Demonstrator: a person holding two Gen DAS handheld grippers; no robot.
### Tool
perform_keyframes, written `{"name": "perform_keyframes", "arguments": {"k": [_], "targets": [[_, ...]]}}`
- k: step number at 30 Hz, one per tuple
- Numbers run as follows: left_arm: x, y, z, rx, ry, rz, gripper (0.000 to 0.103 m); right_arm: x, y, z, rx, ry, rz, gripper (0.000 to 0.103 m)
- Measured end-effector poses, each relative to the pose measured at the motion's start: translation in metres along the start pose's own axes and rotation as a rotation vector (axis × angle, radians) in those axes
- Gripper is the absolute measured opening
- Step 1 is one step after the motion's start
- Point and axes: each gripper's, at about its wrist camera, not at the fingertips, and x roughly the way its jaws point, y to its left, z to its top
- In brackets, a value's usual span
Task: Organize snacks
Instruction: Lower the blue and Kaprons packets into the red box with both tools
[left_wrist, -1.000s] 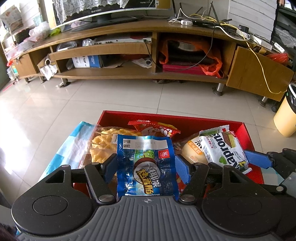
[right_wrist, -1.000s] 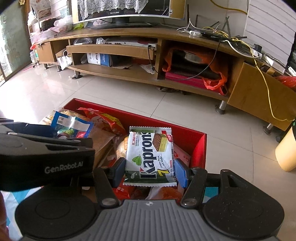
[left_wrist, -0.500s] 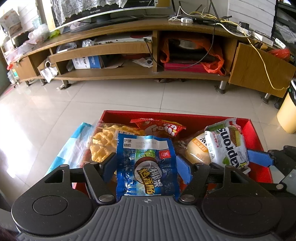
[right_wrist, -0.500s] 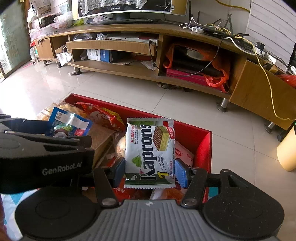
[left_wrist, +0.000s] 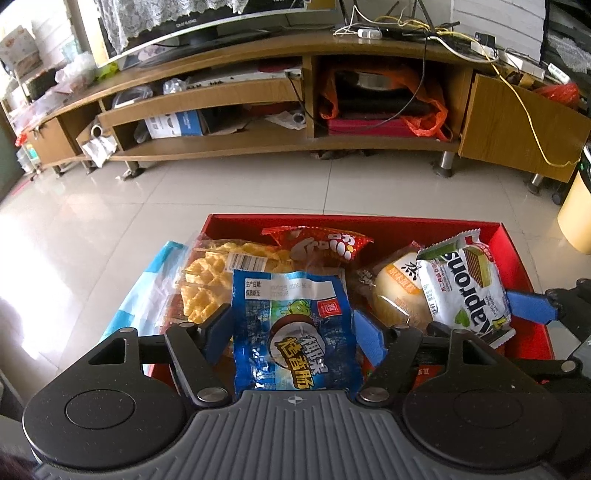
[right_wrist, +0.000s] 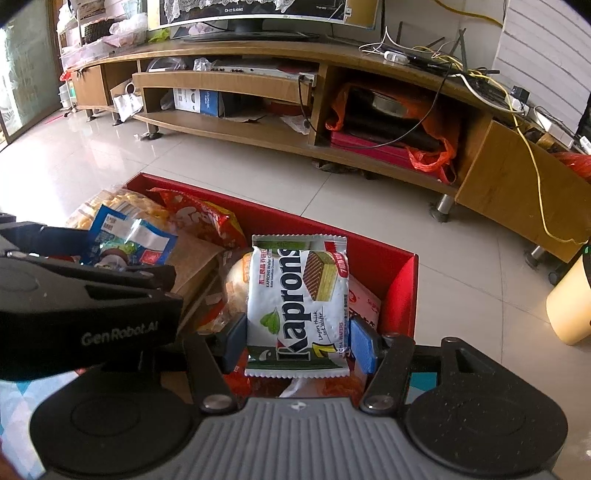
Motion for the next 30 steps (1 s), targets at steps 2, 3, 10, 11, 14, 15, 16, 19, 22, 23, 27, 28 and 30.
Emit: {"name": "perform_keyframes", "arguments": {"k": [2,3,10,11,14,15,16,19,22,23,27,28,30], "targets": [[0.0,-0.001,0.0,0.0,0.001,0.0,0.077,0.0,0.0,0.0,-0.004,0.004,-0.004,0.058],[0.0,-0.001,0.0,0.002,0.001,0.0,0.077,0.001,0.0,0.0,-0.006,0.008,-0.008,0.058],[-0.001,-0.001,-0.001,0.0,0.005,0.0,0.077,0.003,-0.002,-0.003,-0.007,0.022,-0.014,0.059],[-0.001,-0.002,-0.001,0.002,0.005,0.0,0.077,0.004,-0.003,-0.003,-0.007,0.022,-0.015,0.059],[-0.001,-0.003,-0.002,0.007,0.004,-0.001,0.077,0.005,-0.003,-0.004,-0.011,0.029,-0.018,0.059],[-0.001,-0.004,-0.002,0.008,0.006,-0.002,0.077,0.005,-0.003,-0.004,-0.011,0.033,-0.019,0.059],[-0.001,-0.004,-0.002,0.006,0.006,-0.002,0.077,0.005,-0.004,-0.004,-0.009,0.034,-0.018,0.059],[-0.001,-0.005,-0.002,0.007,0.008,-0.006,0.079,0.005,-0.005,-0.004,-0.007,0.038,-0.02,0.06],[-0.001,-0.004,-0.002,-0.002,0.011,-0.009,0.08,0.004,-0.006,-0.005,-0.008,0.038,-0.023,0.061],[-0.001,-0.004,-0.001,-0.005,0.009,-0.01,0.08,0.004,-0.006,-0.005,-0.008,0.036,-0.025,0.062],[0.003,-0.005,-0.001,0.002,0.002,-0.002,0.079,0.002,-0.009,-0.006,-0.003,0.032,-0.031,0.064],[0.004,-0.006,-0.002,0.007,-0.001,0.002,0.08,0.002,-0.01,-0.006,0.0,0.032,-0.032,0.064],[0.006,-0.008,-0.003,0.021,-0.009,0.008,0.082,0.001,-0.011,-0.006,0.002,0.029,-0.035,0.065]]}}
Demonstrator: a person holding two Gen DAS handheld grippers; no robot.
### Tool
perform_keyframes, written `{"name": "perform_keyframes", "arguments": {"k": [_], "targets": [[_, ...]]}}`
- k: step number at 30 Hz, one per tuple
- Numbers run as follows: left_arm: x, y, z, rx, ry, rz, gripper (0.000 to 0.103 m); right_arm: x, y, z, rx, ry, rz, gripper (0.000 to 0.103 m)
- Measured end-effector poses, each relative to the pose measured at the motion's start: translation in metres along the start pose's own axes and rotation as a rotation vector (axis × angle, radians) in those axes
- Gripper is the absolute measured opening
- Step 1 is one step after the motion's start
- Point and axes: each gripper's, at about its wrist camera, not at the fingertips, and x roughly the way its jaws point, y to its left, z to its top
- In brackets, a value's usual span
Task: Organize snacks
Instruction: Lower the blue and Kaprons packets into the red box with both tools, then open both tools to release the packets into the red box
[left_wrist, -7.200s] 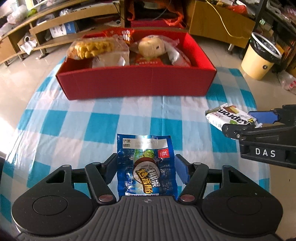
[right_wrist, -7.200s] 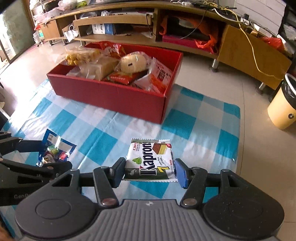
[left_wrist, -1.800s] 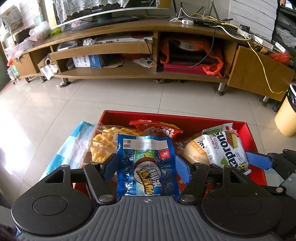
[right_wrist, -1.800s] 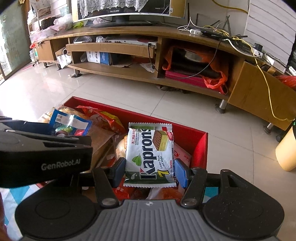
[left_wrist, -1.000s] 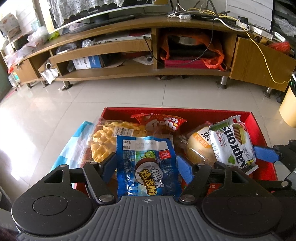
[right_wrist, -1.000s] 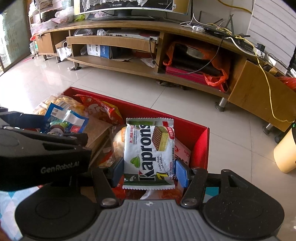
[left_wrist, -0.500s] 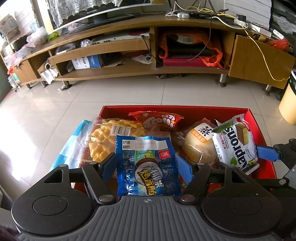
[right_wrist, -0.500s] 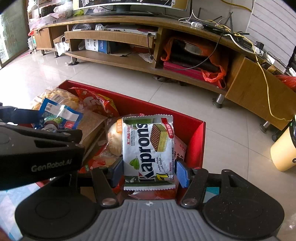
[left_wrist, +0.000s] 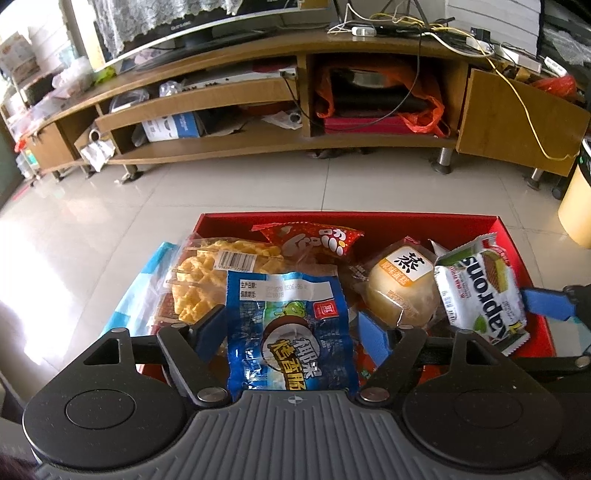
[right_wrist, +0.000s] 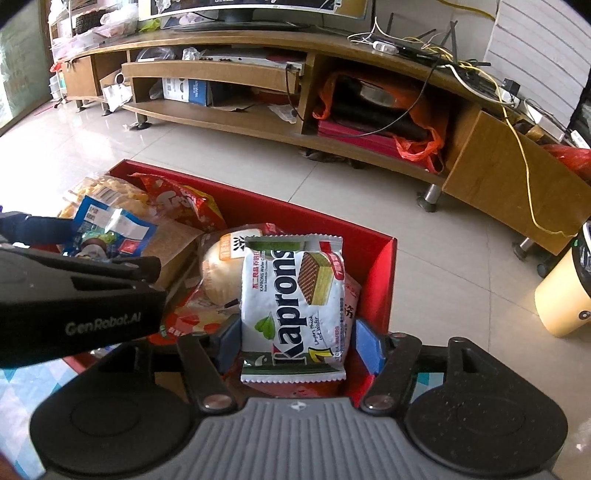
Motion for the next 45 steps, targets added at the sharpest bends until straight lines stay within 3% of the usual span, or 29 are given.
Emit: {"name": "perform_keyframes", "arguments": {"k": [15,34,41,43,45], "targets": [[-0.013,0.01,0.006,-0.059,-0.006,-0.025,0.087,-0.006,-0.002,0.001,0.008,-0.009,-0.019,0.074],[-0.017,0.012,0.005,-0.055,0.013,-0.024,0.081,-0.009,0.001,0.003,0.009,-0.008,-0.015,0.076],[-0.013,0.014,0.005,-0.129,0.066,-0.203,0.076,-0.014,-0.007,0.001,0.015,-0.012,-0.032,0.077],[-0.016,0.017,0.006,-0.149,0.066,-0.211,0.076,-0.014,-0.009,0.001,0.023,-0.013,-0.037,0.077],[-0.021,0.018,0.006,-0.141,0.054,-0.165,0.079,-0.015,-0.01,0.001,0.026,-0.01,-0.04,0.077]]}}
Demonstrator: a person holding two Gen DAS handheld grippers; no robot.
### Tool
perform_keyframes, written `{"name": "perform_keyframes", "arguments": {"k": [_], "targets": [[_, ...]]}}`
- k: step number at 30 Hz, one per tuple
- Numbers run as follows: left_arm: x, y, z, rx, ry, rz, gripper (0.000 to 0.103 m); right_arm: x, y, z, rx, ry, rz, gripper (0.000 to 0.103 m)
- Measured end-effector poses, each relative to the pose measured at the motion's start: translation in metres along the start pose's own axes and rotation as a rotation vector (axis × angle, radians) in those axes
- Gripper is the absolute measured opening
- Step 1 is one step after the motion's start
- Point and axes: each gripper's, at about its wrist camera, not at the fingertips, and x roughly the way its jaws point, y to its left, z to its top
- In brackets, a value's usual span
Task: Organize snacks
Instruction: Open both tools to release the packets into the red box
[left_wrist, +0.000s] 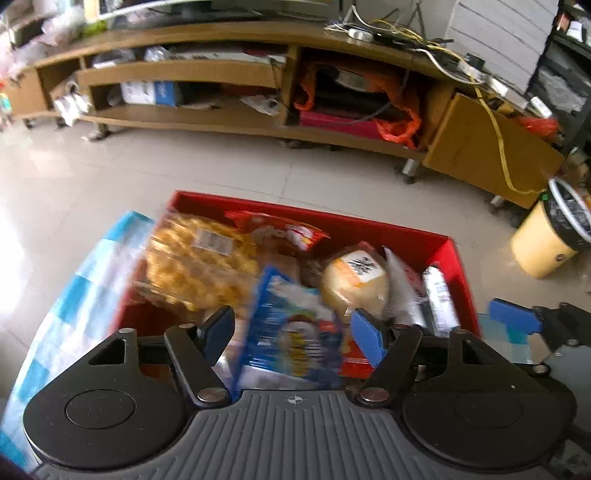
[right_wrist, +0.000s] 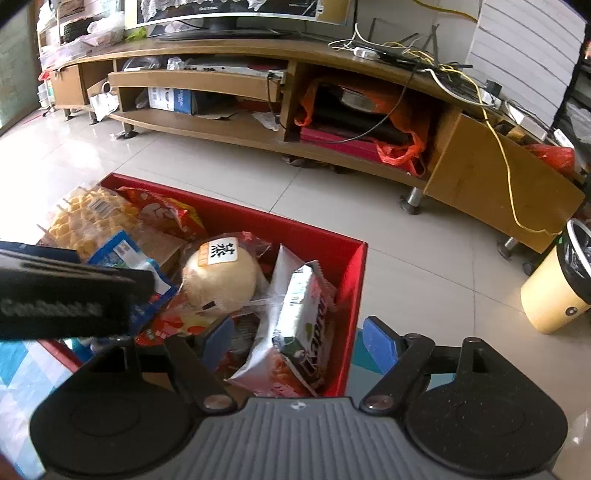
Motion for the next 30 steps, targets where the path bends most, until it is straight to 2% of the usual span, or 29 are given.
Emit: {"name": "perform_keyframes", "arguments": {"k": [3,9,13,25,30], "targets": [[-0.008,-0.004,-0.002,0.044,-0.033,0.067,0.081,-0.003,0.0,-0.001,-0.005,0.001,-0.008,0.077],[-0.017,-0.008,-0.005,0.068,-0.047,0.079,0.082,-0.012,-0.002,0.002,0.004,-0.01,-0.016,0.077],[-0.022,-0.01,-0.011,0.089,-0.065,0.121,0.085,-0.012,-0.002,0.002,0.002,-0.003,-0.024,0.078],[-0.032,0.006,-0.026,0.03,-0.036,0.136,0.089,-0.027,-0.009,-0.004,0.004,0.011,-0.058,0.079],[-0.04,0.006,-0.036,0.041,-0.036,0.151,0.09,-0.039,-0.009,-0.01,0.0,0.014,-0.071,0.081]]}}
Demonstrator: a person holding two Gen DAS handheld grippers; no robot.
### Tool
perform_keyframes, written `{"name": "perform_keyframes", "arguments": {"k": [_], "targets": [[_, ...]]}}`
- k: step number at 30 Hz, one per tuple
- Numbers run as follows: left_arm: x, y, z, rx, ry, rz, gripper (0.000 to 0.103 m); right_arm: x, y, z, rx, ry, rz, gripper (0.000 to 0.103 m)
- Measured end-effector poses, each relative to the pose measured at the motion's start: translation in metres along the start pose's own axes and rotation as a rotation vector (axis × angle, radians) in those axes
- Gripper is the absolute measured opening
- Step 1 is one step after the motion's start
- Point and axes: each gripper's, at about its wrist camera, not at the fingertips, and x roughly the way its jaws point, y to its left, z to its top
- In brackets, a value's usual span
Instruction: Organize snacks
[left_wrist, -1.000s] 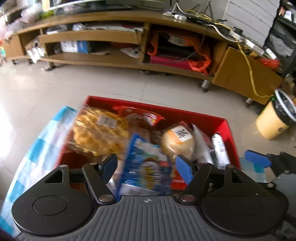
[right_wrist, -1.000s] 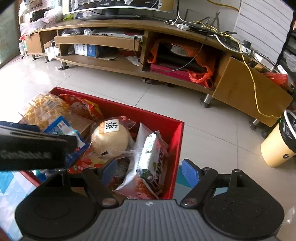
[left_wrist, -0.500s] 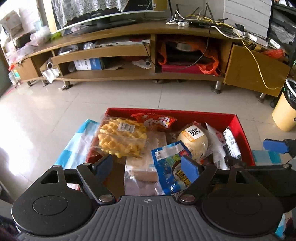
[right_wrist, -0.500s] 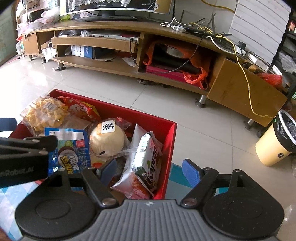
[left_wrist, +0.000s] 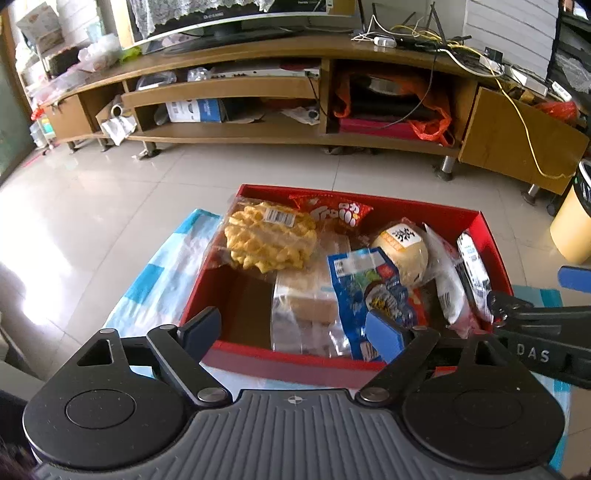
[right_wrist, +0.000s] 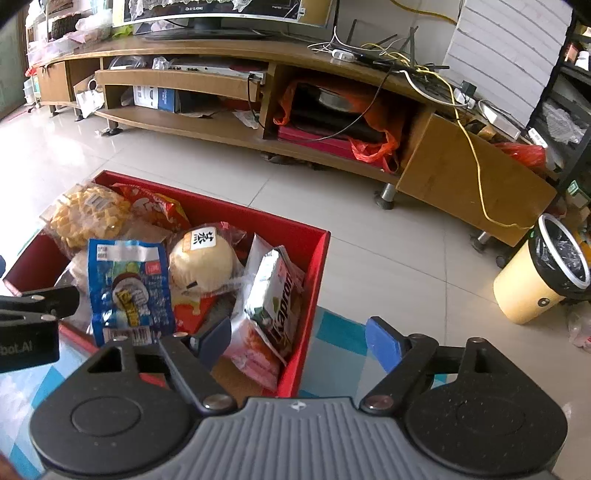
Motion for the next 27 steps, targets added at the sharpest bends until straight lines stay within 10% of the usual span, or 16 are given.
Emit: {"name": "perform_keyframes", "arguments": {"k": [27], "targets": [[-0.052,0.004,-0.059,-0.004,-0.004,-0.044,0.096,-0.08,0.005,-0.057,0.049,-0.048,0.017,0.085]]}}
